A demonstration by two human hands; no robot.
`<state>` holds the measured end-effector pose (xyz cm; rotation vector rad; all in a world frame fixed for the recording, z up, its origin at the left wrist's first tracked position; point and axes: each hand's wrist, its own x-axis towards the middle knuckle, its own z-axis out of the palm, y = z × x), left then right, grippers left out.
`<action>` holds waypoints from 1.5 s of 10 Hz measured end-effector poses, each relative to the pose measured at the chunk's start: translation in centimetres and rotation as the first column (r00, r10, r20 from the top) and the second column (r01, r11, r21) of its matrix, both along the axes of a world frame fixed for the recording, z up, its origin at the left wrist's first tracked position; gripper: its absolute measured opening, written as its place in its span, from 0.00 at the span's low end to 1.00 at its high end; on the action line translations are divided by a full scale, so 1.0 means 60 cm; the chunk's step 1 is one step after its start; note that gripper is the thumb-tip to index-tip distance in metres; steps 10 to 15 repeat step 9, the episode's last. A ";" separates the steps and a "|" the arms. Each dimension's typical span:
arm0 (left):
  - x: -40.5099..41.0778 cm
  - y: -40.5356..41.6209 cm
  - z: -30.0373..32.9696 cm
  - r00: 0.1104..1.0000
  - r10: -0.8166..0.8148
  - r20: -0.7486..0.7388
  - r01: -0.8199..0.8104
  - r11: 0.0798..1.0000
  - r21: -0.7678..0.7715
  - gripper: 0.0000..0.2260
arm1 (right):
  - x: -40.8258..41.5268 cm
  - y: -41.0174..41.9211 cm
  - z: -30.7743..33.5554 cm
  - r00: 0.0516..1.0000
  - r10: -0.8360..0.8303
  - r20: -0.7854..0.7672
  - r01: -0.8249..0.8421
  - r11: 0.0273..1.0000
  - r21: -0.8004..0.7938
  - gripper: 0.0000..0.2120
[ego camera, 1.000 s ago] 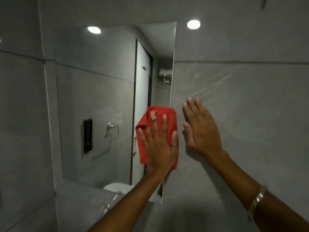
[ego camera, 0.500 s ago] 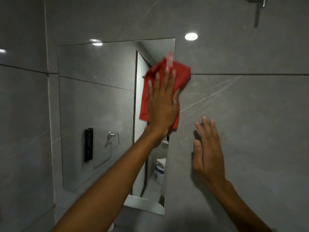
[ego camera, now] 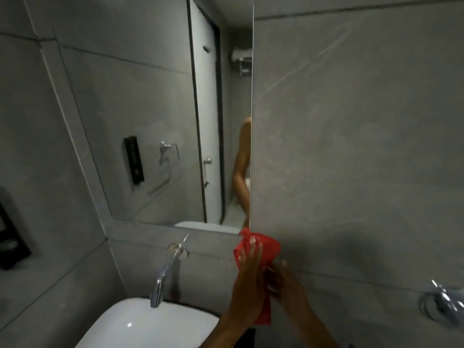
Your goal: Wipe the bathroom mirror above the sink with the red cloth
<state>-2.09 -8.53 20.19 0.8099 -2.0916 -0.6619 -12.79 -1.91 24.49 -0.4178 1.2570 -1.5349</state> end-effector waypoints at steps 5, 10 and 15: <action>0.022 0.169 -0.216 0.999 0.010 -0.033 0.033 0.044 0.998 0.26 | -0.083 0.137 -0.284 0.984 -0.021 0.176 -0.021 0.973 0.231 0.14; 0.010 0.244 -0.318 0.914 -0.143 0.380 -0.278 0.463 0.842 0.24 | -0.104 0.179 -0.430 0.816 0.395 -0.422 0.030 0.700 0.714 0.27; 0.010 0.244 -0.318 0.914 -0.143 0.380 -0.278 0.463 0.842 0.24 | -0.104 0.179 -0.430 0.816 0.395 -0.422 0.030 0.700 0.714 0.27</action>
